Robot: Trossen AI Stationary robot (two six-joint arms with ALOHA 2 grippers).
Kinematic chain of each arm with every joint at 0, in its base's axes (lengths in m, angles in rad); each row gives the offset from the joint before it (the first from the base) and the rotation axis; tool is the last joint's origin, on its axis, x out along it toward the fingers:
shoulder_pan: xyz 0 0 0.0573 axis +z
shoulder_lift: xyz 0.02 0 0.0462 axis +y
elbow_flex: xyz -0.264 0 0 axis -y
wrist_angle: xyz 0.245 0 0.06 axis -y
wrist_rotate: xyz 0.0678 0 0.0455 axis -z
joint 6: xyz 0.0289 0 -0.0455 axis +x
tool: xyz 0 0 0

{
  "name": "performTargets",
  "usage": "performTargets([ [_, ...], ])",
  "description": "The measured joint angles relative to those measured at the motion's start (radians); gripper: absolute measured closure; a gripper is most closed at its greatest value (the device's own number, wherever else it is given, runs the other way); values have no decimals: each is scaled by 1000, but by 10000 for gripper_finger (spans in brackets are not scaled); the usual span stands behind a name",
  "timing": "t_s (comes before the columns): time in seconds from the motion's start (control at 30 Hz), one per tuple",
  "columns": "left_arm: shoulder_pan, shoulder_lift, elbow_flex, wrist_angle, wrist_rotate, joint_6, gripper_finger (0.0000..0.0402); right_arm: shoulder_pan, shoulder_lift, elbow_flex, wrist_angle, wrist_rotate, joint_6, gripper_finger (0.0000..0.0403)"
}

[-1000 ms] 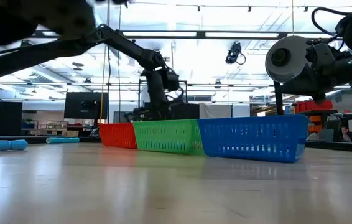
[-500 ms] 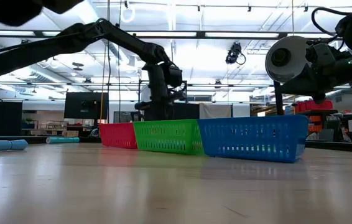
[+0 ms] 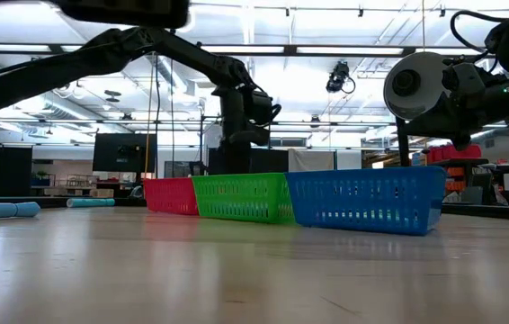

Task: Pick & Place Markers
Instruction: Put the pink marker pen into the red bin

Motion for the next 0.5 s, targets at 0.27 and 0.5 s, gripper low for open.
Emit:
performTargets([
  [0.27,-12,0,0,6,-113,254,176,0,0,0,0,0,0,403],
  [0.5,5,0,-29,21,-110,259,157,0,0,0,0,0,0,403],
])
